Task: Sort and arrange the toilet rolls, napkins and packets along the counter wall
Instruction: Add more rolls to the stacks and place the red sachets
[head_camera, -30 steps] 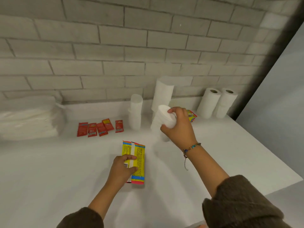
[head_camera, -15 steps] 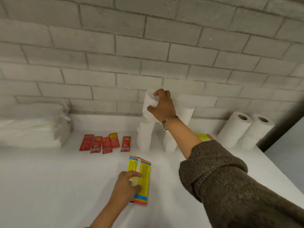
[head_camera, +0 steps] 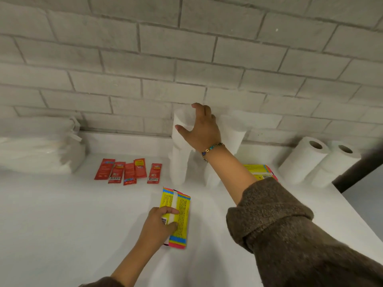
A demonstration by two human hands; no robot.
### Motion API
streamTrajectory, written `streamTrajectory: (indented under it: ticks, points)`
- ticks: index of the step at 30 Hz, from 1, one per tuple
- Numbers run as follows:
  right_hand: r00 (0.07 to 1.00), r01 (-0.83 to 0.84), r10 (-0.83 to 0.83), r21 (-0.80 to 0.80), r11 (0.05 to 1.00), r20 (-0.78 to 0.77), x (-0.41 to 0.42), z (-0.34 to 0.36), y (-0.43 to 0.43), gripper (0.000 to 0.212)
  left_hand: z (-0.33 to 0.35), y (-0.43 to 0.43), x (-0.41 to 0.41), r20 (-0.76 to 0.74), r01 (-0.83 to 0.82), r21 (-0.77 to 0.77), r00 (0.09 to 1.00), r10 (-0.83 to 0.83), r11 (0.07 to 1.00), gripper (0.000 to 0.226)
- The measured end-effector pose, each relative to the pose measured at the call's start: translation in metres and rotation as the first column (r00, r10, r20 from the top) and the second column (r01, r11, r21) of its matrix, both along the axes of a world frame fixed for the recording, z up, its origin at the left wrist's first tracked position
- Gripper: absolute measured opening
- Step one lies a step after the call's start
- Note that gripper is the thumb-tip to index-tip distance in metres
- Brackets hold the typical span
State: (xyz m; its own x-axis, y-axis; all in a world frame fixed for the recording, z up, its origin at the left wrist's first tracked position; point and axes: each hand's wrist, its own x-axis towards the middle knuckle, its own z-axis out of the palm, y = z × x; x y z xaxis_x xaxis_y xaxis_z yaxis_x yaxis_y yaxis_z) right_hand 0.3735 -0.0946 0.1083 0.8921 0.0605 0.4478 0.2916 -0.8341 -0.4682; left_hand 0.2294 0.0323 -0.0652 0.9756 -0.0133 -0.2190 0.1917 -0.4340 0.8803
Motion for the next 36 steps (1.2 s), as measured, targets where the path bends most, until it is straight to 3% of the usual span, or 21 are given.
streamTrajectory:
  ticks: [7,9,13,17,21,28,32,36]
  points:
    - [0.991,-0.074,0.068,0.05,0.996,0.117,-0.063,0.004,-0.094,0.064,0.002,-0.08,0.006,-0.037,0.007,0.014,0.999,-0.007,1.0,0.026]
    - [0.991,-0.055,0.052,0.021,0.998,0.121,-0.077,-0.005,-0.134,0.062,0.001,-0.113,0.007,-0.04,-0.021,0.024,0.999,0.022,0.999,0.037]
    - [0.998,0.009,-0.008,-0.005,1.0,0.059,-0.093,-0.027,-0.231,0.06,0.004,-0.193,0.008,0.007,-0.076,0.034,0.997,0.076,0.997,0.046]
    - [0.999,0.041,-0.042,-0.039,0.998,-0.03,-0.103,-0.053,-0.315,0.059,0.008,-0.25,0.012,-0.015,-0.048,-0.116,0.999,0.047,0.992,0.047]
    - [0.996,0.04,-0.042,-0.032,0.999,-0.078,-0.109,-0.07,-0.375,0.058,0.031,-0.281,0.029,-0.077,-0.008,-0.058,0.997,0.003,0.998,0.057]
    - [0.993,0.046,-0.042,0.038,0.998,-0.11,-0.116,-0.086,-0.416,0.054,0.069,-0.299,0.098,-0.01,-0.103,-0.135,0.995,0.103,0.985,0.043]
    - [0.99,0.061,-0.054,0.045,0.997,-0.127,-0.11,-0.091,-0.42,0.053,0.073,-0.309,0.148,-0.057,-0.136,-0.265,0.99,0.126,0.955,0.039]
    - [0.988,0.066,-0.063,0.02,0.998,-0.143,-0.099,-0.097,-0.419,0.051,0.056,-0.313,0.187,-0.101,-0.195,-0.293,0.98,0.172,0.936,0.044]
